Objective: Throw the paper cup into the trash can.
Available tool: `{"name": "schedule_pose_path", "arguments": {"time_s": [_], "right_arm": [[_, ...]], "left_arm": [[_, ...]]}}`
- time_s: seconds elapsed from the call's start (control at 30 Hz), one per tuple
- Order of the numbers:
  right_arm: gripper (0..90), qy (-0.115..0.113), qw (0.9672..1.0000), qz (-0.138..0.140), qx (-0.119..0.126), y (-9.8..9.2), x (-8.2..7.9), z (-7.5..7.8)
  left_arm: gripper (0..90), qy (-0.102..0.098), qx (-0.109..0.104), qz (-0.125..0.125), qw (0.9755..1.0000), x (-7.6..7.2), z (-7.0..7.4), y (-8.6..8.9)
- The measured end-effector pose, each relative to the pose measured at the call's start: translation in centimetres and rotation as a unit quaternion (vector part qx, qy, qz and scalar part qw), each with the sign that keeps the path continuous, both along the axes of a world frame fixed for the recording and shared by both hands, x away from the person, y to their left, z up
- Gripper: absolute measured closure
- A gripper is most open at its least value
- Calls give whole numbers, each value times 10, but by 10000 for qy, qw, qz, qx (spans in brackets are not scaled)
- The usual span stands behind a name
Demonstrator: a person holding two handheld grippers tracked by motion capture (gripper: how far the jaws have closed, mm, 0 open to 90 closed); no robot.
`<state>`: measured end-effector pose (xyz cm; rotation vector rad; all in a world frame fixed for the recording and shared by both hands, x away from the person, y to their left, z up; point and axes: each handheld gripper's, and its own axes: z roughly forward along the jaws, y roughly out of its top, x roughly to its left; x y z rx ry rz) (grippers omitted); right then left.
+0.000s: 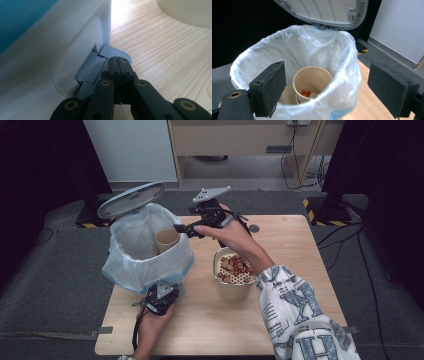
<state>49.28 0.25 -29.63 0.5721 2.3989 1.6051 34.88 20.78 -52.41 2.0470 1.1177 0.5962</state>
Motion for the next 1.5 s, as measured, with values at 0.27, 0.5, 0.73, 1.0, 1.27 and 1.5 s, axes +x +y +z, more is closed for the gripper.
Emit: {"name": "schedule_pose_path", "arguments": {"time_s": [0.27, 0.5, 0.73, 1.0, 1.27, 1.5], "right_arm": [[149, 23, 9999, -163, 31, -19, 3, 0], [147, 36, 9995, -326, 41, -39, 6, -2], [144, 78, 9978, -657, 62, -71, 11, -8], [129, 135, 9946, -1029, 35, -108, 15, -14], [116, 138, 9919, -1261, -7, -127, 15, -18], [114, 113, 9901, -1396, -63, -137, 15, -20]], "left_arm": [[893, -1, -3, -2, 10000, 0, 0, 0], [885, 19, -52, 12, 10000, 0, 0, 0], [718, -82, -264, 70, 9996, -10, 9, -1], [611, -185, -314, 20, 9993, -19, 15, -3], [522, -255, -571, 98, 9980, -23, 20, 1], [471, -247, -611, 67, 9978, -24, 22, 0]]}}
